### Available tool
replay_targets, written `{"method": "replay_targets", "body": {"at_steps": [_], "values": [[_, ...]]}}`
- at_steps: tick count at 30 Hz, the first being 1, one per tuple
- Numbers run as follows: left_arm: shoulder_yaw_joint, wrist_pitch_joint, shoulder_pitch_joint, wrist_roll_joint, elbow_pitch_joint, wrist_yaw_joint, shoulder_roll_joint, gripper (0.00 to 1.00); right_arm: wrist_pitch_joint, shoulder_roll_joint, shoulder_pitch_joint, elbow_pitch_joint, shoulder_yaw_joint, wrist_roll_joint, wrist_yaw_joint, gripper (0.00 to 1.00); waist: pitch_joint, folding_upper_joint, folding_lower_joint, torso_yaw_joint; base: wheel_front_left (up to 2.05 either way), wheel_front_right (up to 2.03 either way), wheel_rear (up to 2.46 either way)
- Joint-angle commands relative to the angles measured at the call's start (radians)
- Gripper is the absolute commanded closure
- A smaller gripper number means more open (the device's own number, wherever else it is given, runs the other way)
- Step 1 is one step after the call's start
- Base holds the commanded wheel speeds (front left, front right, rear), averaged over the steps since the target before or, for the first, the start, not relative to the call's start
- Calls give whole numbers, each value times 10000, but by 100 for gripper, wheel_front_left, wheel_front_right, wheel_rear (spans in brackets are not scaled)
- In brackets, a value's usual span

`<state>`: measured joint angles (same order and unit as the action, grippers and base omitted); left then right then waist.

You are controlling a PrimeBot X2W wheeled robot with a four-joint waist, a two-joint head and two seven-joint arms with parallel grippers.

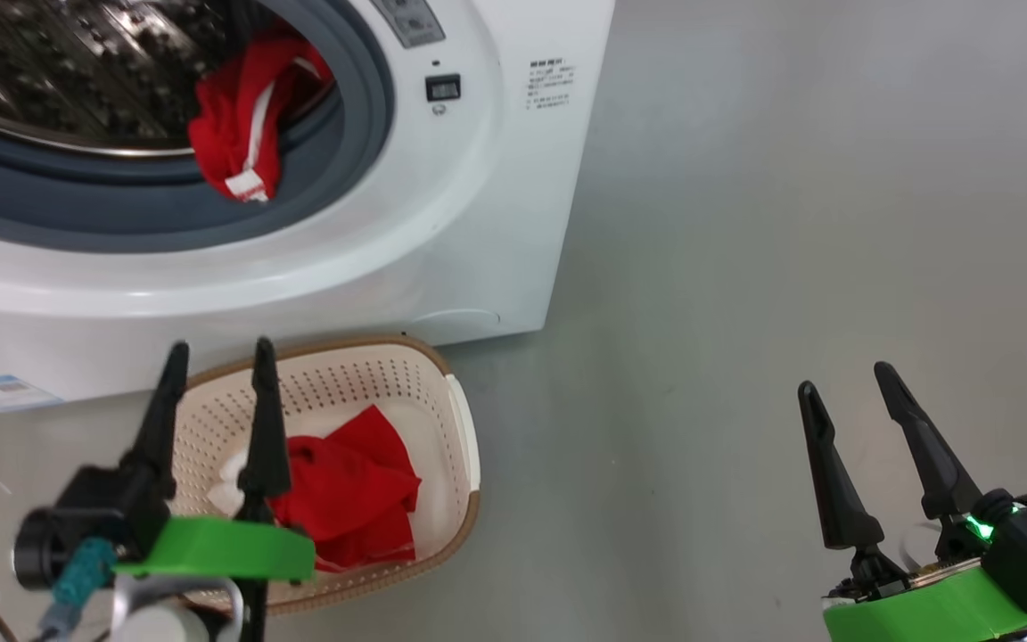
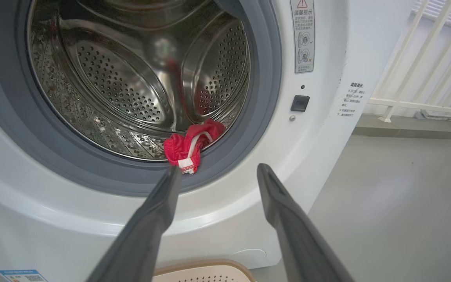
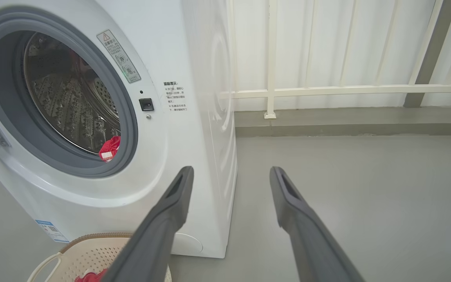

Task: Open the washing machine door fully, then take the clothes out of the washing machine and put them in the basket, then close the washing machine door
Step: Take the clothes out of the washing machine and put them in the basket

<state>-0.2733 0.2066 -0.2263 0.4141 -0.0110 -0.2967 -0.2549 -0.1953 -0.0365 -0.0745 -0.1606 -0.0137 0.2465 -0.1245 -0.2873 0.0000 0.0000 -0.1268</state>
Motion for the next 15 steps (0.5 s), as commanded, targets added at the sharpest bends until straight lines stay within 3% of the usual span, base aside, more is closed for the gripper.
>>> {"method": "replay_targets", "body": {"at_steps": [1, 15], "values": [[429, 118, -489, 102, 60, 148, -226, 0, -137, -137, 317, -182, -265, 68, -62, 0, -325, 0, 0, -94, 0, 0, 0], [591, 73, -2852, 273, -1477, 639, -412, 0, -289, -137, 829, -5, -549, 125, -62, 0, -1219, 0, 0, -280, 0, 0, 0]]}}
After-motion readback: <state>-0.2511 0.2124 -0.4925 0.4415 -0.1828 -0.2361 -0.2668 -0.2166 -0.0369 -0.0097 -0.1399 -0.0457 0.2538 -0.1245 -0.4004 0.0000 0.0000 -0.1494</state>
